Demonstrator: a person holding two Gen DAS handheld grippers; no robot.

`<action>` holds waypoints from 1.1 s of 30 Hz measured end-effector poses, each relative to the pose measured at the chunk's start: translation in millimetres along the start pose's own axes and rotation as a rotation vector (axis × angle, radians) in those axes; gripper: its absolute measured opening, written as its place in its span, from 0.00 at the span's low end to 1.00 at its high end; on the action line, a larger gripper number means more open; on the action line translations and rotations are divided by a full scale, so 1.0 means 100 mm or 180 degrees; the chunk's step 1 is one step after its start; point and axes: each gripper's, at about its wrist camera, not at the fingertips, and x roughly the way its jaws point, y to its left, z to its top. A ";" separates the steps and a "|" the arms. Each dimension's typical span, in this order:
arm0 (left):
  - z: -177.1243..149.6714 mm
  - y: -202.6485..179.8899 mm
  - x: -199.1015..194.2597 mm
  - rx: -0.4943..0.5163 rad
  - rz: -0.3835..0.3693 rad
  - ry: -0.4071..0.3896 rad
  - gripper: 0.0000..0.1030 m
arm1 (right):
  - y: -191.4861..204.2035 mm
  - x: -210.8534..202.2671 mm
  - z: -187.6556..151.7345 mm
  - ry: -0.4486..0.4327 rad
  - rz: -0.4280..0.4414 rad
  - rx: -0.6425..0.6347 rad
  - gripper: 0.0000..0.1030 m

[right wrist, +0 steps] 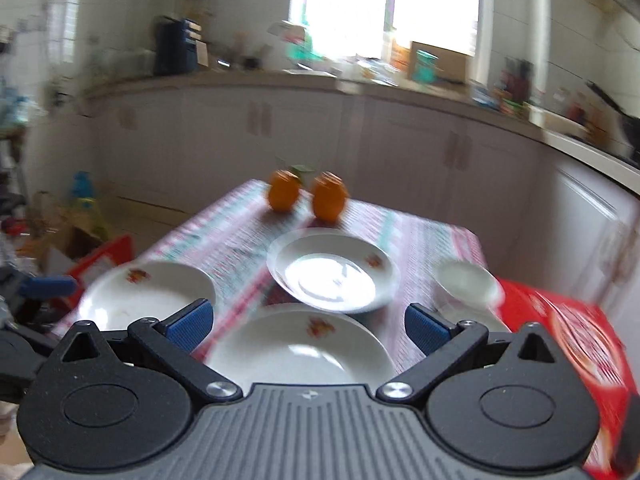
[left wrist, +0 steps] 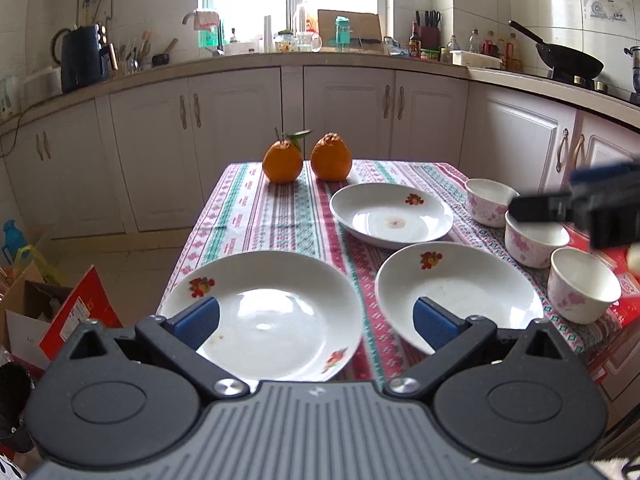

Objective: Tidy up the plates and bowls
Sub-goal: 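Reach the right tool to a white flower plate and grip its rim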

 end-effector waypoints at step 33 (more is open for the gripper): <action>-0.43 0.81 0.53 0.0261 -0.0516 0.0696 0.99 | 0.52 2.45 0.39 0.1536 0.1946 -0.0153 0.82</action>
